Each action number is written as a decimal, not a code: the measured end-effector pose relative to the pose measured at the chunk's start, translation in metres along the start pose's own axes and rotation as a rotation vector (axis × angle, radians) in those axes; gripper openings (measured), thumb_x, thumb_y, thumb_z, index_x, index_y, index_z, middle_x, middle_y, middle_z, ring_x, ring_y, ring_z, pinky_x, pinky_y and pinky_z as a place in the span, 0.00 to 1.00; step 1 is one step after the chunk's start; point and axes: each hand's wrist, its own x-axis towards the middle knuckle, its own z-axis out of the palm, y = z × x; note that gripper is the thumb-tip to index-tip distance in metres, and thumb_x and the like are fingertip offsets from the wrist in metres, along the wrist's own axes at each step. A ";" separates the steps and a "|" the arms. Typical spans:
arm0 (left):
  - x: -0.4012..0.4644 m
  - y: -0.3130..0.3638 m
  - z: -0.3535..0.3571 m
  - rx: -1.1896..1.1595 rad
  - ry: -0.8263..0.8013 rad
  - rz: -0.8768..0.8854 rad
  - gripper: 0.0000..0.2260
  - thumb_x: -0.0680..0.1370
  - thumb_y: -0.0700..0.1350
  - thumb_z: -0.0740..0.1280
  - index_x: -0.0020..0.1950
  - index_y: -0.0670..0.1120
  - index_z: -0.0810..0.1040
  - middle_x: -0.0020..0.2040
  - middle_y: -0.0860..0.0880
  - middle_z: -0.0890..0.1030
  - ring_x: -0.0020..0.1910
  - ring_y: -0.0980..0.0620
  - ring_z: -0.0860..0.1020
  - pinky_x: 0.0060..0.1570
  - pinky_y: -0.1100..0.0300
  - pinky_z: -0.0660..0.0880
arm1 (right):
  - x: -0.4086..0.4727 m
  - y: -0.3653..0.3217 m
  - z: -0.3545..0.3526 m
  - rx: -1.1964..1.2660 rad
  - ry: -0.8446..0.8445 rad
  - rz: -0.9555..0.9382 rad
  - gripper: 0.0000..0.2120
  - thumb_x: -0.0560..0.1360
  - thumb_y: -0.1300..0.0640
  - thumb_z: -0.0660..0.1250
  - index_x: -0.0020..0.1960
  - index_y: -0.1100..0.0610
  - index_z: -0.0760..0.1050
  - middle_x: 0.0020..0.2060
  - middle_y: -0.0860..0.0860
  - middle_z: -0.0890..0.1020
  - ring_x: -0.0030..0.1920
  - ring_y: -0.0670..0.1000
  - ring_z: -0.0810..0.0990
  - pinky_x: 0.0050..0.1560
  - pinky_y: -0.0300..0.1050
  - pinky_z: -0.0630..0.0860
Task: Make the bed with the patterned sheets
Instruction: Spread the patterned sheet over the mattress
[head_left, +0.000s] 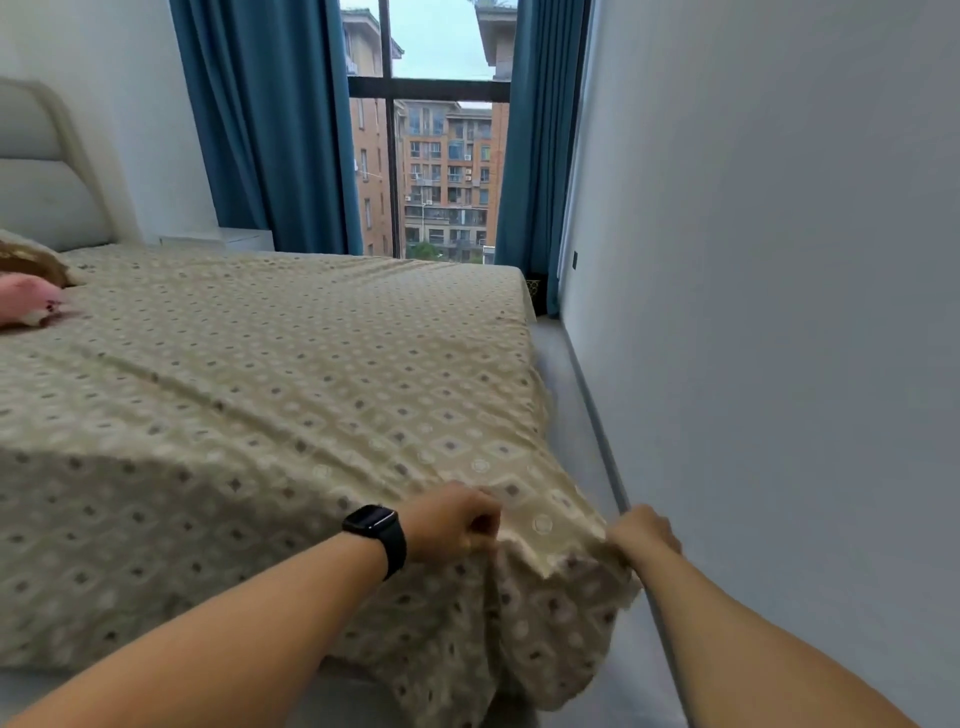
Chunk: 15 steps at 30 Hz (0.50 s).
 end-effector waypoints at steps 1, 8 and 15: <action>0.001 -0.001 0.001 -0.025 -0.011 -0.010 0.06 0.80 0.50 0.69 0.49 0.48 0.77 0.44 0.55 0.77 0.43 0.53 0.75 0.46 0.58 0.73 | -0.010 -0.011 -0.001 -0.011 0.051 -0.071 0.25 0.76 0.45 0.64 0.70 0.55 0.71 0.68 0.56 0.72 0.66 0.61 0.73 0.64 0.56 0.72; -0.019 -0.061 -0.016 -0.078 0.320 -0.288 0.07 0.77 0.46 0.70 0.54 0.54 0.78 0.51 0.55 0.77 0.48 0.53 0.78 0.50 0.57 0.78 | -0.055 -0.066 0.018 -0.003 -0.060 -0.726 0.30 0.74 0.38 0.69 0.71 0.47 0.66 0.66 0.48 0.67 0.63 0.53 0.74 0.61 0.54 0.75; -0.080 -0.139 -0.020 0.138 0.369 -0.701 0.15 0.75 0.45 0.70 0.59 0.54 0.75 0.56 0.52 0.71 0.58 0.47 0.71 0.56 0.50 0.75 | -0.060 -0.079 0.045 -0.268 0.329 -0.995 0.05 0.79 0.57 0.64 0.53 0.50 0.72 0.57 0.48 0.74 0.55 0.54 0.74 0.46 0.47 0.72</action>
